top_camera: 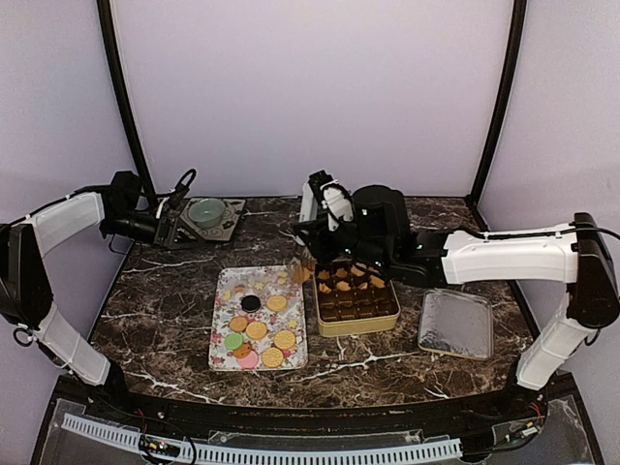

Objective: Pack the cookies
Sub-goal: Place the fake cookies in the empty pocket of the box.

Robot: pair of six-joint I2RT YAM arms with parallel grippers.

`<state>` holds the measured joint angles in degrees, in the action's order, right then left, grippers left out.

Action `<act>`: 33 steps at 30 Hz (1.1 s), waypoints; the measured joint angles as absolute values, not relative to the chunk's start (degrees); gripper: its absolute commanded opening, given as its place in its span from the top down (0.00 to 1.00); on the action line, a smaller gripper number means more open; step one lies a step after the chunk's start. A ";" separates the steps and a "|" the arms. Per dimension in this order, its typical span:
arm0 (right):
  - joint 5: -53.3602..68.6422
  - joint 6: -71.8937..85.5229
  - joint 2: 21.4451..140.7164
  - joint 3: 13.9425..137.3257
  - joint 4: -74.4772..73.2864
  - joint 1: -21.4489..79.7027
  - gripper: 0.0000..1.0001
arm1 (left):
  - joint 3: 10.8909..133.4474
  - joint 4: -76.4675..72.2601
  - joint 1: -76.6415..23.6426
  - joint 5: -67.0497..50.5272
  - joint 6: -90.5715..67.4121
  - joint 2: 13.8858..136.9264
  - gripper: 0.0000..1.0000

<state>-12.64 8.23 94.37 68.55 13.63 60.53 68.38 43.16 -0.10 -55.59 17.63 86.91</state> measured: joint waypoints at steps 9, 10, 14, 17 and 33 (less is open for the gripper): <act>-15.64 9.47 86.78 57.43 12.38 56.03 0.77 | 68.38 43.16 -0.10 -56.49 17.65 86.91 0.01; -15.64 9.74 86.78 57.17 12.38 55.94 0.77 | 68.38 43.16 -0.10 -56.53 17.65 86.91 0.01; -15.25 10.31 86.80 56.95 12.38 55.83 0.75 | 68.38 43.16 -0.10 -56.62 17.65 86.91 0.01; -14.98 10.83 86.89 56.95 12.45 55.83 0.65 | 68.38 43.16 -0.10 -56.64 17.72 86.91 0.01; -15.00 11.25 87.22 56.75 12.40 55.46 0.57 | 68.38 43.16 -0.10 -56.75 17.85 86.59 0.01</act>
<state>-15.00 11.25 87.22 56.75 12.40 55.46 68.38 43.16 -0.10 -56.75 17.85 86.59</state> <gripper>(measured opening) 0.462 0.988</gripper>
